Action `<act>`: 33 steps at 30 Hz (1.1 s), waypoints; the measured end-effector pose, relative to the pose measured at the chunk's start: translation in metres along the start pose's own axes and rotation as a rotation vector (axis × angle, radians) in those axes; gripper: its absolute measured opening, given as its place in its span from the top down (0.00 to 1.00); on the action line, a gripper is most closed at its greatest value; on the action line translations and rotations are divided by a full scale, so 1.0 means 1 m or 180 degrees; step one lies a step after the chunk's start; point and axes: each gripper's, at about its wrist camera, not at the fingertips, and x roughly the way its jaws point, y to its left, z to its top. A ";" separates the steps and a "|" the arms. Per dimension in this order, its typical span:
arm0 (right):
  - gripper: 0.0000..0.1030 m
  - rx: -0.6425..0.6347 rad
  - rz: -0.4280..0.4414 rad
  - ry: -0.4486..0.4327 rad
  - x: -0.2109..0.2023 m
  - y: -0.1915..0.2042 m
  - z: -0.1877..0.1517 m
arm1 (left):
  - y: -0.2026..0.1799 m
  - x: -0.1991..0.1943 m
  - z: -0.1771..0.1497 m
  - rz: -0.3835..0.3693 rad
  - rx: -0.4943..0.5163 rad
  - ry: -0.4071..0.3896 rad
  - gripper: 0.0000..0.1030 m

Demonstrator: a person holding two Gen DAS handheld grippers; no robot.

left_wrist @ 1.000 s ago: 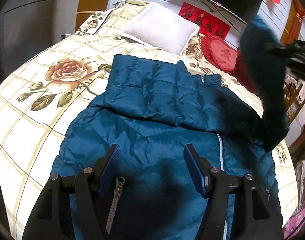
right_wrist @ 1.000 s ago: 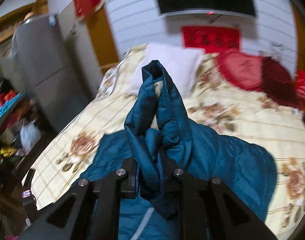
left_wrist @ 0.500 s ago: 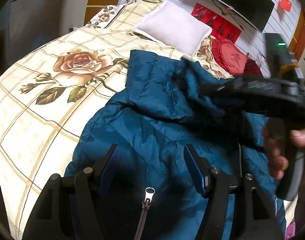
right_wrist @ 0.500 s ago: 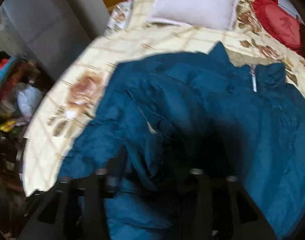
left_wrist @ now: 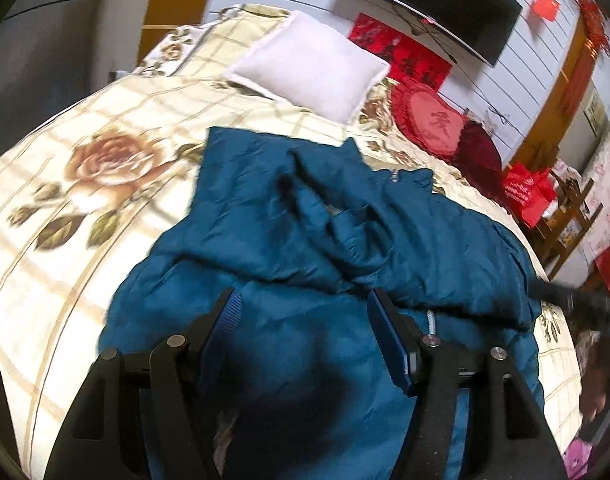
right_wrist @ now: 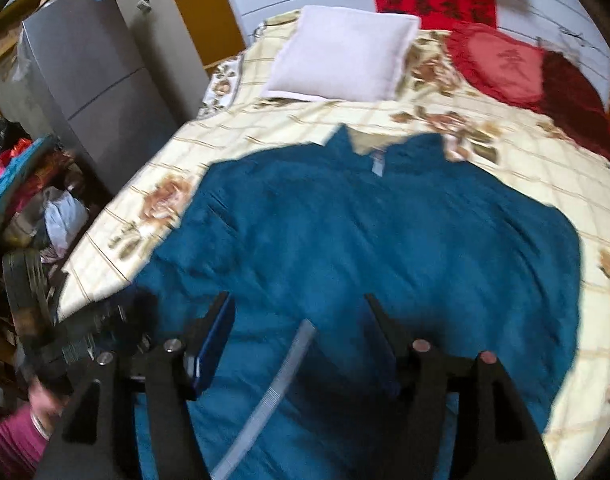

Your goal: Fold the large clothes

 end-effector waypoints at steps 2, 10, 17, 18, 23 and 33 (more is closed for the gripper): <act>0.34 0.0079 -0.0049 -0.0010 -0.011 -0.018 -0.014 | -0.008 0.014 0.014 -0.0001 0.0034 0.0009 0.54; 0.34 0.0704 -0.0061 -0.0156 -0.048 -0.088 -0.053 | -0.020 0.078 0.045 -0.0005 0.0083 0.0275 0.70; 0.33 0.1122 0.0045 -0.0261 -0.058 -0.123 -0.062 | -0.019 0.080 0.054 -0.0066 0.0076 0.0279 1.00; 0.33 0.1142 0.0045 -0.0295 -0.059 -0.125 -0.062 | -0.017 0.072 0.058 -0.0074 0.0076 0.0186 1.00; 0.33 0.1146 -0.0111 -0.0412 -0.054 -0.129 -0.056 | 0.001 0.048 0.068 0.0024 0.0048 -0.0066 1.00; 0.33 0.1258 -0.0500 -0.0271 -0.016 -0.140 -0.039 | 0.017 0.060 0.039 0.0286 0.0063 0.0130 1.00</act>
